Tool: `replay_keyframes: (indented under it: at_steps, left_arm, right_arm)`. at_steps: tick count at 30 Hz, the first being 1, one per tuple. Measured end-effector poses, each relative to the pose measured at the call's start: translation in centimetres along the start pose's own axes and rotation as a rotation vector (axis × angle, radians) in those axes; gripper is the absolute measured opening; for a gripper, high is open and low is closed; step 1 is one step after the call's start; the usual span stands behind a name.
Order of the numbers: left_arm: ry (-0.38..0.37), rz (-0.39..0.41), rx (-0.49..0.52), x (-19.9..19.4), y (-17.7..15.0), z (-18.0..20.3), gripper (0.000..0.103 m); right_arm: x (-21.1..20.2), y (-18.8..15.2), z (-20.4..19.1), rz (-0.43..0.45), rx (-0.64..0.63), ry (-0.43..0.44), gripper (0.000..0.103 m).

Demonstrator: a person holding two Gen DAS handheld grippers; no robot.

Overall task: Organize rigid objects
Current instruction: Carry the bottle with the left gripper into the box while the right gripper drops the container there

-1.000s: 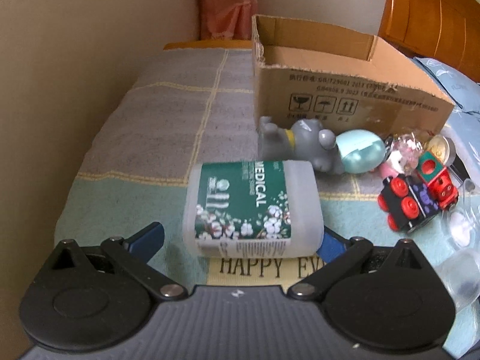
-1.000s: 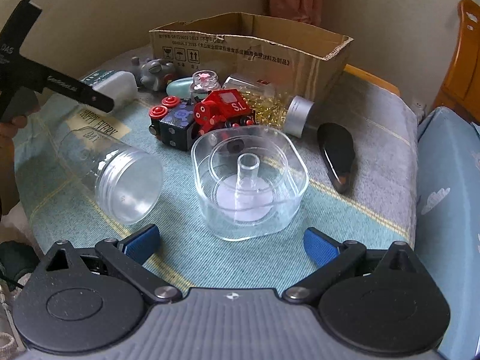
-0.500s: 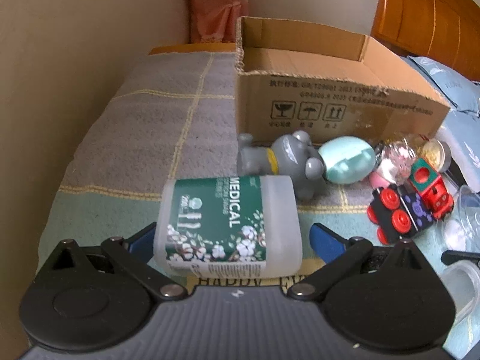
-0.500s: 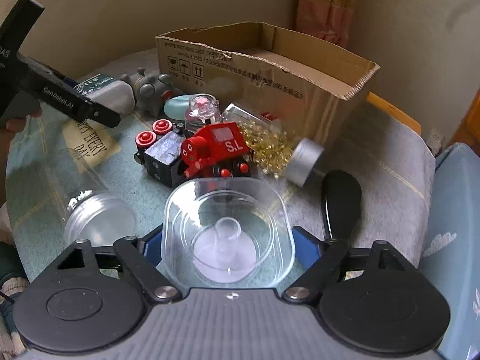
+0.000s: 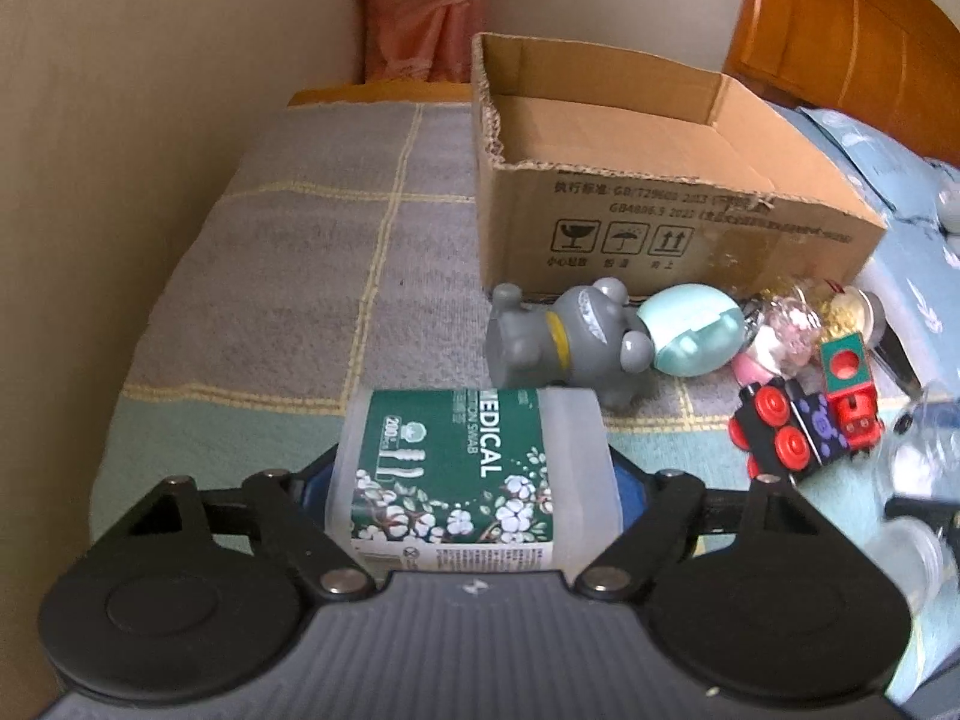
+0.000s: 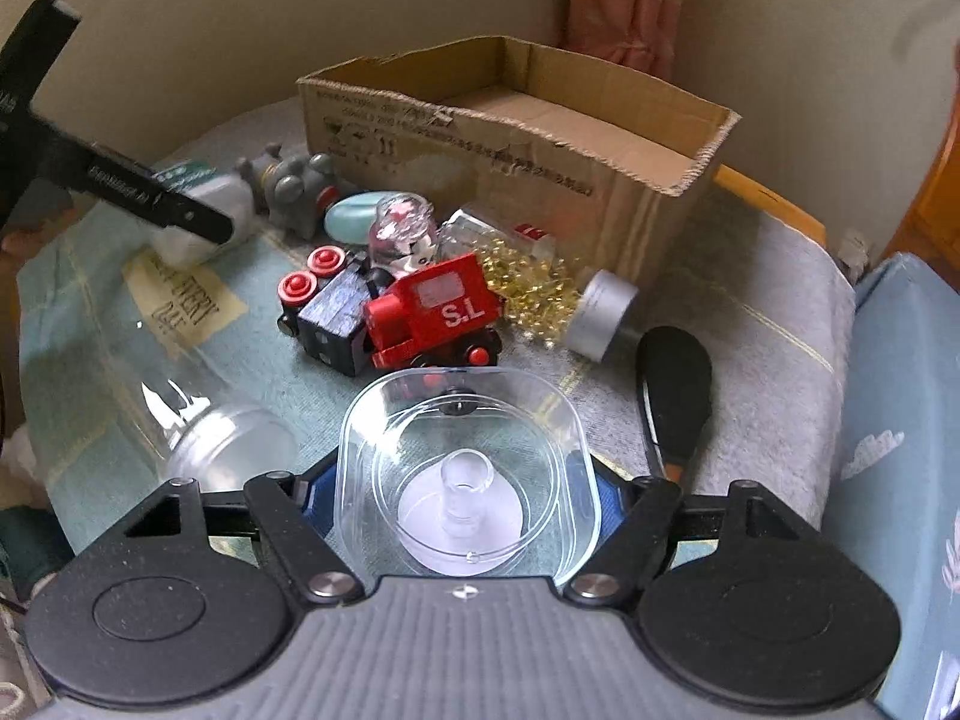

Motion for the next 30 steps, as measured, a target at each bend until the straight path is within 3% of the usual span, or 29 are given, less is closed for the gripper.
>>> replay_keyframes:
  at_steps: [13,20,30]
  left_arm:
    - [-0.041,0.079,0.184,-6.0,1.8,1.5,0.082]
    - [-0.09,0.14,0.253,-7.7,7.1,3.5,0.082]
    - [-0.062,0.186,0.322,-5.4,15.7,6.4,0.082]
  right_arm:
    - [-5.0,1.7,-0.5,0.063,0.044,-0.015,0.08]
    - [-7.1,5.2,-0.2,0.122,0.052,-0.024,0.08]
    - [-6.4,11.7,2.0,0.173,0.061,-0.021,0.08]
Point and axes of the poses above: each gripper's, at about its wrist camera, not at the fingertips, and x roughly the way its jaws point, z to its right, y to its top, the point moved 3 cm from there along x, roughly the way its jaws point, and after that the axes turned 10 degrees about -z, right-handed, at the moved point
